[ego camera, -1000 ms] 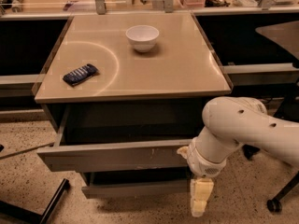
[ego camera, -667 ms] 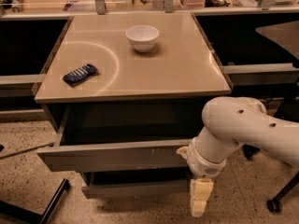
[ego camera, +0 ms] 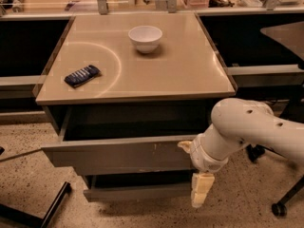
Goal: Close top drawer
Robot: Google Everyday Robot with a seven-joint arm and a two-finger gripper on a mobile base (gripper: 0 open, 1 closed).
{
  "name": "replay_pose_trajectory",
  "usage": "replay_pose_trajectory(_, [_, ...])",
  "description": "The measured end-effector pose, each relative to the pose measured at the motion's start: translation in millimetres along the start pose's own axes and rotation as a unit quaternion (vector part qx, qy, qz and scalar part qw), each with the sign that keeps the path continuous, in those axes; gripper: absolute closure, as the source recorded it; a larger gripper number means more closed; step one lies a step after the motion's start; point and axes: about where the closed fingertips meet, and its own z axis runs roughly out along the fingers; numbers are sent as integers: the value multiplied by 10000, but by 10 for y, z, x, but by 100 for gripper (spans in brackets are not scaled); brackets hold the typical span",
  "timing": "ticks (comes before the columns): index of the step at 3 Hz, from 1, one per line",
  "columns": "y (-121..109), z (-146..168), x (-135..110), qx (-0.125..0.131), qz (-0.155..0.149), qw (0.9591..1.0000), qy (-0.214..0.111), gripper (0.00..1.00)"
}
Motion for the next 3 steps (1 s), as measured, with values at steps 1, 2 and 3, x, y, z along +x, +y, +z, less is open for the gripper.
replay_pose_trajectory(1, [-308,-19,38,251,-70,9996,-76,0])
replay_pose_trajectory(2, [-780,-78,53,518,-251,9980,-278,0])
replay_pose_trajectory(3, [-780,-78,53,518,-251,9980,-278,0])
